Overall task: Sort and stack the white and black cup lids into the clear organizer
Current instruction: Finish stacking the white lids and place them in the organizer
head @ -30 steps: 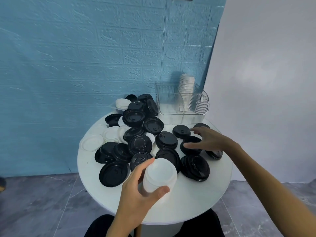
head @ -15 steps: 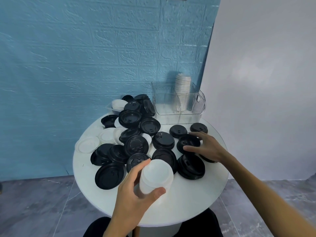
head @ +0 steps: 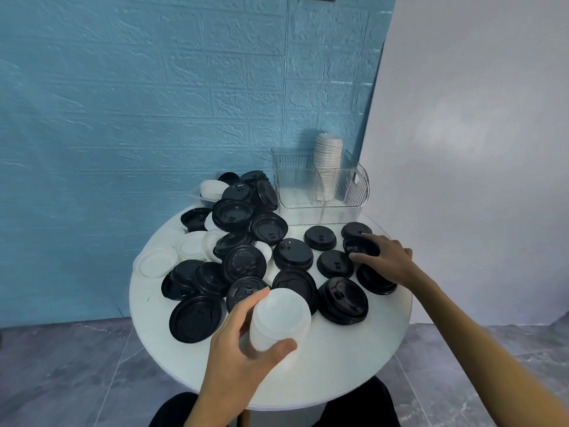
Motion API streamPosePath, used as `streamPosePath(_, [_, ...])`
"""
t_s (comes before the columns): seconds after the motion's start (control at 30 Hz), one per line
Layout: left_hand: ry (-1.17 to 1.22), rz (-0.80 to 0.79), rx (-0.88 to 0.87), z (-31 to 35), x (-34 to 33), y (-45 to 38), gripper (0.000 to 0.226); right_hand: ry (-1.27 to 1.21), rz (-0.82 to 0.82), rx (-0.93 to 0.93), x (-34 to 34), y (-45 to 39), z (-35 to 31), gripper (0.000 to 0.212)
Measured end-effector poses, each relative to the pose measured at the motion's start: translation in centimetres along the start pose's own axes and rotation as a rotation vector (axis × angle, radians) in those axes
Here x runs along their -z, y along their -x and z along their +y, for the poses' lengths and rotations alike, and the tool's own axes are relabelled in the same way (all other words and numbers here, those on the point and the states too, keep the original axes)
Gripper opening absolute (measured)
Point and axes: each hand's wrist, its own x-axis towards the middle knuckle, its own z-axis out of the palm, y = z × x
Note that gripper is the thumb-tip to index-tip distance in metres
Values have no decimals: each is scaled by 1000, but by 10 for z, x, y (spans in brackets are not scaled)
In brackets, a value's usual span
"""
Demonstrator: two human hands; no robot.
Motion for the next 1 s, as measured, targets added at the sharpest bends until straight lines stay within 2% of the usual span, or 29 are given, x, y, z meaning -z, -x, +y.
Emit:
streamPosePath(0.23, [-1, 4, -9, 0, -1, 0, 79, 81, 26, -19, -8, -1, -4, 79])
streamPosePath(0.43, [11, 10, -13, 2, -1, 0, 81, 107, 5, -5, -9, 1, -7, 85])
streamPosePath(0.57, [13, 4, -12, 2, -1, 0, 79, 63, 71, 74, -1, -8, -30, 80])
streamPosePath(0.73, [14, 4, -6, 2, -1, 1, 79, 163, 143, 180, -7, -29, -75, 70])
streamPosePath(0.83, [7, 13, -12, 1, -1, 1, 78, 192, 85, 196, -15, -40, -90, 69])
streamPosePath(1.0, [15, 20, -9, 2, -1, 0, 85, 324, -38, 154, -24, -51, -96, 80])
